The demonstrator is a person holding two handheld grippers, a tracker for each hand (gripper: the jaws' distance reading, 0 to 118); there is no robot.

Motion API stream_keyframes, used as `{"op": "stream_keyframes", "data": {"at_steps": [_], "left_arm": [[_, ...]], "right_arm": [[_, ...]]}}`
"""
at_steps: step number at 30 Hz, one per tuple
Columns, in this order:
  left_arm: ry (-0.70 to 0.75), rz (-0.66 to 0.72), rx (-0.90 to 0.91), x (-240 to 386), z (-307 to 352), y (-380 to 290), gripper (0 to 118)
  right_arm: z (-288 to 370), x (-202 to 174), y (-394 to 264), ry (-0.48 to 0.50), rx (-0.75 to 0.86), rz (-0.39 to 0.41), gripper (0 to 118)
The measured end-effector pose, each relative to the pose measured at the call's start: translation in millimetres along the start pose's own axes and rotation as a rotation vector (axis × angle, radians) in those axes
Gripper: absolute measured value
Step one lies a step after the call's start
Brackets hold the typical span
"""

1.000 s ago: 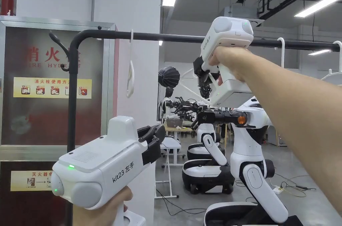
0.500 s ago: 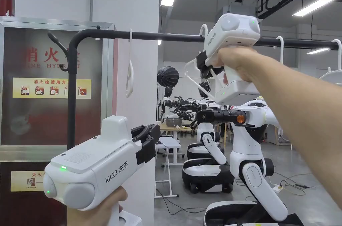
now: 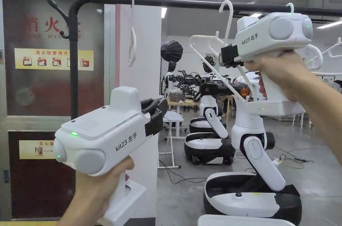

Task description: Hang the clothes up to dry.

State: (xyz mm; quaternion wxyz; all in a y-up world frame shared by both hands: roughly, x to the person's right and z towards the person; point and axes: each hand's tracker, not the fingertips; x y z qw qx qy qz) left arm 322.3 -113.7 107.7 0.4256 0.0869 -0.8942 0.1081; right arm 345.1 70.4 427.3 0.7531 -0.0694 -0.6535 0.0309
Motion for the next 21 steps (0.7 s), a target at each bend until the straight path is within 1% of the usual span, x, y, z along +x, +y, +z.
{"op": "stream_keyframes", "data": {"at_steps": [1, 2, 3, 4, 5, 6, 7, 8, 9, 10, 11, 12, 13, 14, 16, 17, 19, 20, 21], "left_arm": [[-0.005, 0.003, -0.014, -0.5, -1.3, -4.9, 0], [-0.002, 0.002, -0.027, -1.3, -3.7, -11.0, 0], [0.016, -0.008, -0.045, -0.2, -8.1, -18.8, 0], [0.023, -0.005, -0.067, -1.1, -12.8, -26.6, 0], [0.018, 0.026, -0.093, -4.1, -16.6, -35.3, 0], [0.012, 0.047, -0.107, -5.9, -20.2, -44.5, 0], [0.02, 0.042, -0.121, -6.1, -24.0, -55.5, 0], [0.081, -0.01, -0.11, -2.5, -25.5, -71.7, 0], [0.103, -0.029, -0.103, -3.2, -27.3, -80.8, 0], [0.05, 0.001, -0.154, -5.7, -30.3, -92.7, 0], [0.04, 0.001, -0.169, -5.8, -32.6, -104.4, 0], [0.048, -0.007, -0.175, -3.3, -34.1, -116.9, 0], [0.087, -0.11, -0.174, -0.6, -35.6, -130.2, 0], [0.096, -0.145, -0.223, -0.8, -41.2, -143.6, 0], [0.126, -0.155, -0.273, -7.5, -53.4, -170.5, 0], [0.128, -0.086, -0.286, -12.1, -57.7, -184.7, 0], [0.16, -0.019, -0.31, -20.9, -61.7, -202.0, 0], [0.161, 0.046, -0.336, -26.7, -62.3, -206.7, 0], [0.149, 0.076, -0.34, -32.6, -60.0, -209.8, 0]], "right_arm": [[7.5, -1.7, -16.5, 0.007, 0.008, -0.004, 9], [-5.5, -1.4, -32.9, 0.014, 0.0, -0.012, 9], [-4.3, -3.2, -49.8, 0.019, 0.015, -0.019, 9], [-3.7, -6.2, -68.6, 0.025, 0.031, 0.004, 9], [-3.3, -10.2, -90.2, 0.012, 0.068, 0.046, 9], [-14.7, -14.2, -108.8, -0.045, 0.038, 0.071, 9], [-17.4, -17.4, -130.3, -0.075, 0.045, 0.097, 9], [-20.4, -19.8, -154.9, -0.069, 0.067, 0.077, 9], [-23.1, -21.5, -174.4, -0.078, 0.068, 0.026, 9], [-44.1, -13.6, -202.2, -0.052, 0.035, -0.023, 9], [-49.5, -13.9, -225.2, -0.033, 0.033, -0.048, 9], [-55.1, -15.3, -243.6, -0.048, 0.026, -0.078, 9], [-63.7, -17.3, -259.2, -0.052, 0.006, -0.061, 9], [-73.7, -18.6, -273.7, -0.059, -0.016, -0.049, 9], [-87.2, -16.5, -295.4, -0.091, -0.029, -0.085, 9], [-93.7, -13.9, -303.4, -0.071, -0.056, -0.127, 9], [-99.9, -14.8, -314.7, -0.081, -0.055, -0.088, 9], [-102.3, -12.0, -317.8, -0.059, -0.097, -0.105, 9], [-103.1, -8.8, -320.4, 0.003, -0.107, -0.081, 9]]}}
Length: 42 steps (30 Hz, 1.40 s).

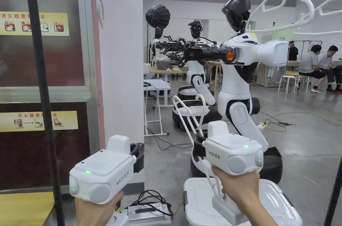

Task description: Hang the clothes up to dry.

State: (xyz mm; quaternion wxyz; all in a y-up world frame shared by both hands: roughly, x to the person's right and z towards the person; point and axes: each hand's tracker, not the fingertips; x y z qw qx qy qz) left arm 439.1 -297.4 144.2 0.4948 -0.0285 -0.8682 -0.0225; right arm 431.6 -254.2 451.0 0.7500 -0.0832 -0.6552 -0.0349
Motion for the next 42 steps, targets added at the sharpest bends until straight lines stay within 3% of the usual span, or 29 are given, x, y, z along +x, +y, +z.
{"op": "stream_keyframes", "data": {"at_steps": [2, 3, 4, 6, 7, 9, 10, 13, 16, 19, 21, 23, 27, 29, 32, 34, 37, 42], "left_arm": [[-0.052, -0.04, 0.003, -7.0, 2.6, 1.4, 0], [-0.111, -0.058, -0.004, -11.1, 5.2, 6.1, 0], [-0.242, -0.04, -0.014, -15.9, 10.3, 12.9, 0], [-0.359, -0.031, -0.042, -17.9, 11.6, 24.0, 0], [-0.31, -0.047, -0.033, -17.3, 10.7, 29.3, 0], [-0.392, -0.034, -0.014, -23.1, 9.3, 35.8, 0], [-0.48, 0.019, -0.01, -28.4, 9.1, 37.7, 0], [-0.528, 0.031, 0.015, -28.4, 11.3, 40.4, 0], [-0.426, -0.007, 0.024, -18.9, 13.5, 43.6, 0], [-0.499, 0.007, 0.03, -29.7, 21.6, 44.4, 0], [-0.43, 0.004, 0.038, -35.3, 34.7, 45.0, 0], [-0.417, 0.018, 0.037, -49.0, 60.1, 45.6, 0], [-0.276, -0.035, 0.048, -79.4, 127.6, 48.9, 0], [-0.184, -0.016, 0.053, -94.8, 162.6, 50.3, 0], [-0.055, 0.016, 0.075, -118.0, 218.4, 44.4, 0], [0.097, -0.02, 0.068, -130.9, 265.3, 38.3, 0], [0.203, 0.001, 0.07, -141.9, 337.7, 28.8, 0], [0.519, 0.005, 0.069, -132.5, 450.1, 12.7, 0]], "right_arm": [[2.3, 6.9, -3.6, 0.104, -0.012, 0.055, 9], [4.7, 12.9, -1.5, 0.159, -0.041, 0.024, 9], [8.7, 17.5, 0.0, 0.219, -0.052, 0.015, 9], [21.6, 22.1, 3.5, 0.323, -0.006, 0.062, 9], [26.1, 26.1, 7.6, 0.432, -0.002, 0.047, 9], [32.3, 28.7, 12.1, 0.561, 0.039, 0.038, 9], [36.8, 26.7, 15.0, 0.574, 0.055, 0.046, 9], [44.5, 22.8, 20.1, 0.576, 0.066, 0.062, 9], [41.2, 21.4, 24.6, 0.615, 0.05, 0.071, 9], [32.7, 11.5, 24.0, 0.599, 0.037, 0.094, 9], [21.1, -1.2, 26.9, 0.657, 0.025, 0.073, 9], [15.0, -21.6, 30.8, 0.718, 0.057, 0.108, 9], [3.5, -81.0, 41.8, 0.925, 0.085, 0.195, 9], [-3.1, -119.2, 46.1, 0.976, 0.107, 0.217, 9], [-21.0, -184.2, 53.0, 1.065, 0.123, 0.17, 9], [-33.6, -230.6, 54.1, 1.214, 0.125, 0.181, 9], [-40.2, -305.9, 55.2, 1.376, 0.117, 0.226, 9], [-27.3, -441.1, 57.0, 1.613, 0.111, 0.318, 10]]}}
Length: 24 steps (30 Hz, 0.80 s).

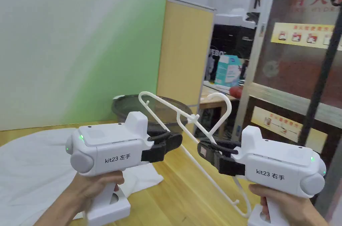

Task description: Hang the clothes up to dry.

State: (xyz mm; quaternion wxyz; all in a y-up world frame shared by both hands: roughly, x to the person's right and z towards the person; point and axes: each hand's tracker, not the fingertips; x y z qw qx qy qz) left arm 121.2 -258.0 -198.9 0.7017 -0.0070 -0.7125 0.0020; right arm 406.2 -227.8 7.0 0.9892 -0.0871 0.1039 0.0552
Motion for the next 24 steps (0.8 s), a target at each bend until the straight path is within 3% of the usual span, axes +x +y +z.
{"op": "stream_keyframes", "data": {"at_steps": [7, 14, 18, 24], "left_arm": [[0.391, 0.026, -0.014, -29.1, 141.4, -13.6, 0], [0.626, 0.053, -0.043, -23.1, 233.7, -21.0, 0], [0.696, 0.079, -0.041, -18.7, 264.8, -27.4, 0], [0.693, 0.082, -0.068, -18.2, 272.5, -29.4, 0]], "right_arm": [[-161.8, -47.3, 31.8, 0.383, 0.013, 0.028, 9], [-265.2, -118.7, 44.7, 0.617, -0.007, 0.03, 9], [-293.4, -147.7, 47.9, 0.669, -0.017, 0.073, 9], [-306.3, -153.3, 36.8, 0.697, -0.027, 0.046, 9]]}}
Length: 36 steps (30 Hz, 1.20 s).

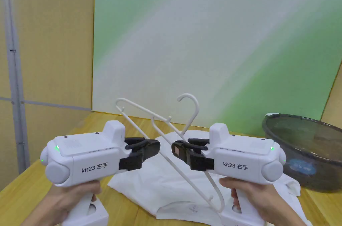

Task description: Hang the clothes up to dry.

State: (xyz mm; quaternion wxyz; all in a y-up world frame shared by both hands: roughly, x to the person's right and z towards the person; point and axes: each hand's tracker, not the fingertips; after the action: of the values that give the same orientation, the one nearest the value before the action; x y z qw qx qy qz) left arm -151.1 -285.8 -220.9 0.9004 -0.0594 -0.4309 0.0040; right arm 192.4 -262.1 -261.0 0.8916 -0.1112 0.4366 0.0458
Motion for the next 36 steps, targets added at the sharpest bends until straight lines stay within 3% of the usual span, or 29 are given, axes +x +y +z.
{"op": "stream_keyframes", "data": {"at_steps": [3, 5, 8, 10, 11, 12, 13, 15, 17, 18, 20, 21, 22, 25, 27, 28, 29, 32, 36], "left_arm": [[-0.032, -0.005, -0.038, 4.4, -10.0, 0.2, 0], [-0.034, -0.009, -0.105, 8.2, -20.4, 2.1, 0], [0.049, 0.056, -0.468, 5.2, -41.4, 4.9, 0], [0.056, 0.049, -0.697, 7.1, -51.4, -0.2, 0], [-0.049, -0.037, -0.771, 13.0, -55.6, -4.1, 0], [-0.068, -0.112, -0.812, 19.9, -60.7, -10.0, 0], [-0.045, -0.169, -0.824, 20.3, -67.9, -12.9, 0], [0.017, -0.116, -0.83, 15.7, -74.4, -21.5, 0], [0.0, -0.127, -0.85, 11.8, -80.3, -26.6, 0], [-0.011, -0.145, -0.866, 12.0, -81.8, -27.8, 23], [0.011, -0.179, -0.838, 9.9, -84.4, -33.0, 104], [0.013, -0.212, -0.816, 10.2, -85.6, -34.7, 114], [0.006, -0.219, -0.805, 6.3, -95.3, -34.9, 109], [-0.092, -0.066, -0.831, -5.6, -122.2, -44.0, 109], [-0.043, -0.173, -0.807, 9.1, -105.1, -46.9, 109], [-0.025, -0.16, -0.822, 11.0, -109.4, -54.9, 109], [-0.013, -0.143, -0.819, 11.3, -107.9, -56.6, 105], [-0.024, -0.06, -0.755, 3.2, -97.8, -58.9, 72], [-0.054, -0.062, -0.778, 4.6, -89.5, -64.8, 67]], "right_arm": [[3.7, 4.0, -7.5, -0.019, -0.01, -0.01, 10], [10.3, 5.4, -13.0, -0.113, -0.023, -0.029, 10], [30.4, -14.9, -18.6, -0.199, -0.012, 0.003, 10], [39.4, -17.8, -28.8, -0.222, -0.014, -0.059, 10], [42.9, -21.0, -32.5, -0.25, -0.017, -0.041, 10], [46.6, -27.4, -38.8, -0.326, -0.004, -0.019, 10], [48.0, -28.7, -44.3, -0.34, 0.026, -0.068, 10], [49.5, -28.6, -53.0, -0.338, 0.037, -0.142, 10], [49.0, -36.8, -57.8, -0.433, 0.009, -0.117, 10], [47.7, -40.0, -58.8, -0.454, -0.009, -0.089, 10], [46.4, -44.0, -59.6, -0.441, -0.022, -0.097, 10], [47.2, -46.3, -59.1, -0.44, -0.027, -0.095, 10], [47.8, -48.3, -58.7, -0.44, -0.028, -0.085, 10], [47.4, -41.5, -57.2, -0.415, -0.011, -0.093, 10], [44.4, -39.0, -54.7, -0.42, -0.019, -0.099, 10], [44.2, -39.2, -54.4, -0.429, -0.019, -0.086, 10], [44.6, -38.8, -54.2, -0.428, -0.018, -0.087, 10], [45.9, -36.3, -55.9, -0.408, -0.022, -0.087, 10], [50.0, -33.3, -62.5, -0.417, -0.043, -0.071, 10]]}}
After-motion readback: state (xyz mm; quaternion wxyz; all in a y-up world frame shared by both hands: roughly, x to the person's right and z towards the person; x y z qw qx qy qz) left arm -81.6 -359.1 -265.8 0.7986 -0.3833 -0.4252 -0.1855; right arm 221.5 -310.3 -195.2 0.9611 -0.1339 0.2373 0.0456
